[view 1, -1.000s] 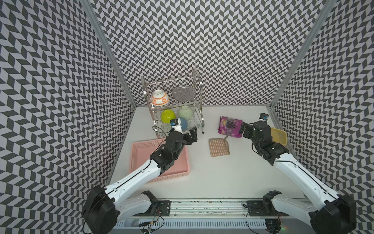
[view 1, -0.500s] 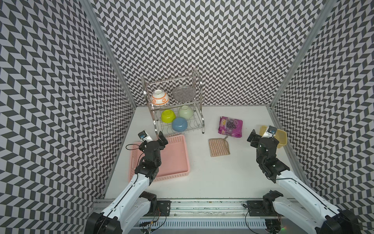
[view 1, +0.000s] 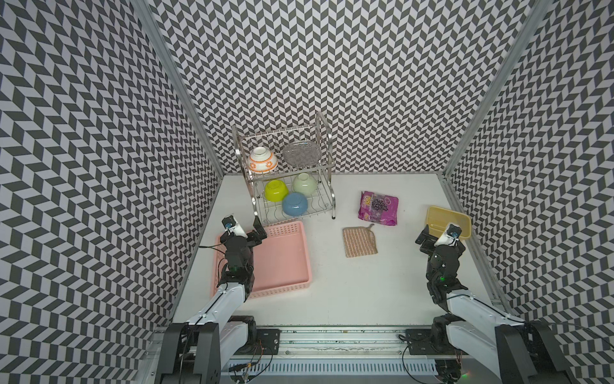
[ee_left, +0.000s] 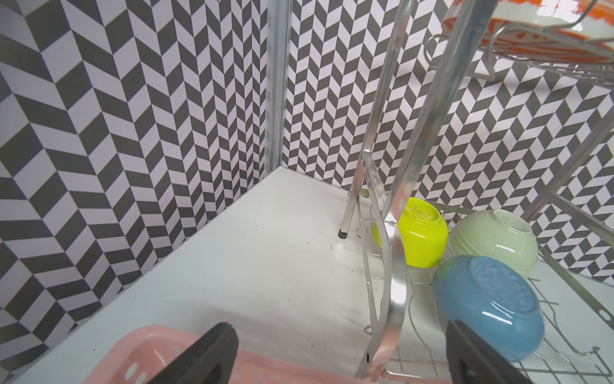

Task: Fold the square dishcloth
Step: Reset both arms

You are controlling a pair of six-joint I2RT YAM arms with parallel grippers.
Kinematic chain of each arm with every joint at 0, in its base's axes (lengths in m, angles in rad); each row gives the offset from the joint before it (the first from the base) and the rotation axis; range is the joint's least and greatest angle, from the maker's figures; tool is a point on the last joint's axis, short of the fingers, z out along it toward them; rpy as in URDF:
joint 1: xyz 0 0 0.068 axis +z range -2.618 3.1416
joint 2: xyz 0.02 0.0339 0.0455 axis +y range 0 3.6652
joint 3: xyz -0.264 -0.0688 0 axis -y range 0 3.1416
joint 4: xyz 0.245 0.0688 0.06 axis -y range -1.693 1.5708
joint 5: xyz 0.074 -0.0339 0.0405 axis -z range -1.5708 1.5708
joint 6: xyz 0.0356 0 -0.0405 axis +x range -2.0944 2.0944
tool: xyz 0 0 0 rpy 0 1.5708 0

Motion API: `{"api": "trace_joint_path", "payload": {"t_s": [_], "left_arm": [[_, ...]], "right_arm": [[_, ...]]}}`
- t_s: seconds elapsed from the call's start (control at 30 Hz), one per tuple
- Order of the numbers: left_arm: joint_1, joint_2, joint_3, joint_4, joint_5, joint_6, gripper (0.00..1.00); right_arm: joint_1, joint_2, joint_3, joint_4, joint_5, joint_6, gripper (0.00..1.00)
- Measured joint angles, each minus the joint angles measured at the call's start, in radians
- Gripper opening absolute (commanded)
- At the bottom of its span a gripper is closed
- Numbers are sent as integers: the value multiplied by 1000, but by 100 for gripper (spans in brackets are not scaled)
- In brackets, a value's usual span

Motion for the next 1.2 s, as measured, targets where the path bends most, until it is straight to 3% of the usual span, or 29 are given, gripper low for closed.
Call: {"api": "trace_joint_path", "payload": {"t_s": [0.27,0.57,0.83,1.03,1.2], "left_arm": [[55,132,-23,172,116,49,100],[58,269,-47,370,166,117,100],[58,395,-47,517,280,171,100],[58,484,-43,559,340,200,100],[46,485,-31,560,337,214,100]], "right_arm": [[-44,136,-22,225,-124,-30,100],[-66,232,-28,376,-293,-89,100],[-68,421,-41,573,-411,-113,100],[-70,437,-8,578,-443,-118,100],[-73,457,115,478,-447,-120,100]]}}
